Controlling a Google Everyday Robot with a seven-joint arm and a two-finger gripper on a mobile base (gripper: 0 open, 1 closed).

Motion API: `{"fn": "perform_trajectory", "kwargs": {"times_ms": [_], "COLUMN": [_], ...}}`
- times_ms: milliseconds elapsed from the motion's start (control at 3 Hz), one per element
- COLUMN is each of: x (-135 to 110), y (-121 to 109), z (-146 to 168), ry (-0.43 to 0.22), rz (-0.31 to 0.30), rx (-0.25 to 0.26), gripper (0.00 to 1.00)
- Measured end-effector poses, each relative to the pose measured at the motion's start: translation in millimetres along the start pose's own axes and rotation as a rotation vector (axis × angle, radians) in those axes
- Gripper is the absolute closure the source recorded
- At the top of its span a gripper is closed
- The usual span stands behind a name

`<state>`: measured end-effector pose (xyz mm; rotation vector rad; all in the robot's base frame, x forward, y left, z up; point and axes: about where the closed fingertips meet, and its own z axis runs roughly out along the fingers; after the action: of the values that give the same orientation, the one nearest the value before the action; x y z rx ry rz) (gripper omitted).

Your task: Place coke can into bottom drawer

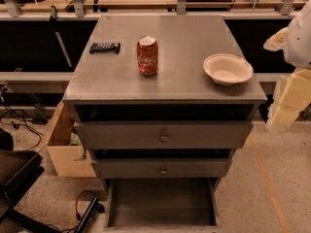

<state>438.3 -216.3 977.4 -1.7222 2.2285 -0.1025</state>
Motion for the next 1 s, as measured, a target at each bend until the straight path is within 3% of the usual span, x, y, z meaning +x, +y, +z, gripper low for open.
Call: {"fn": "perform_trajectory", "kwargs": {"times_ms": [333, 667, 1000], "x": [0, -6, -26], "y": [0, -1, -27], "z": [0, 0, 5], "ry": [0.000, -0.056, -0.208], "rz": [0.000, 0.010, 0.067], "rx": [0.000, 0.039, 0.104], "gripper": [0.00, 0.00, 0.00]}}
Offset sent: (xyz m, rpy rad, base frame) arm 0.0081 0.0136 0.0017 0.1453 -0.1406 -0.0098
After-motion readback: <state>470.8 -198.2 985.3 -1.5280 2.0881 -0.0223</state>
